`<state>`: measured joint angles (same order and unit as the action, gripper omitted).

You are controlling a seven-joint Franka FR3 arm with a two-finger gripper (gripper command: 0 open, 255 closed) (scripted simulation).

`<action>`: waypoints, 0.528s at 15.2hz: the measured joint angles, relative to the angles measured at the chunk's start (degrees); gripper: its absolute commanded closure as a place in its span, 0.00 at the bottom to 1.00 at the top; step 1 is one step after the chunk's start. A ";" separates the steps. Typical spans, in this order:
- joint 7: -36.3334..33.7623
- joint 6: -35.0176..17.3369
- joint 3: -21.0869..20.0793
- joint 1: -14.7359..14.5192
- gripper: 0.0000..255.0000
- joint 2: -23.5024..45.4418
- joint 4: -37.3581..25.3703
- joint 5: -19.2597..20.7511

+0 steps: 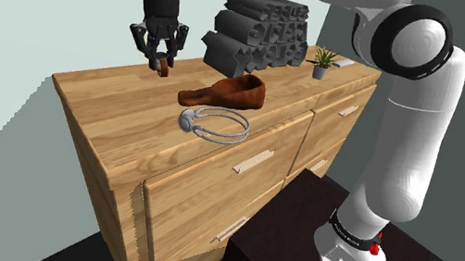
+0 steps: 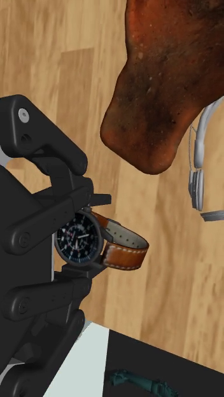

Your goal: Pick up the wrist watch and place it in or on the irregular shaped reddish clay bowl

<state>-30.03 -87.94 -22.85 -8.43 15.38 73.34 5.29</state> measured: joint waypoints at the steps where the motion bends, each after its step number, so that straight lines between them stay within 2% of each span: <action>1: 0.07 1.07 0.02 -0.11 1.00 0.47 -1.52 0.18; 6: -0.45 6.18 -0.14 -1.37 1.00 2.93 -8.97 1.21; 8: 0.08 6.78 -0.03 -0.93 1.00 2.43 -9.08 0.99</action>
<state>-29.95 -81.16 -22.88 -9.36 17.81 64.26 6.28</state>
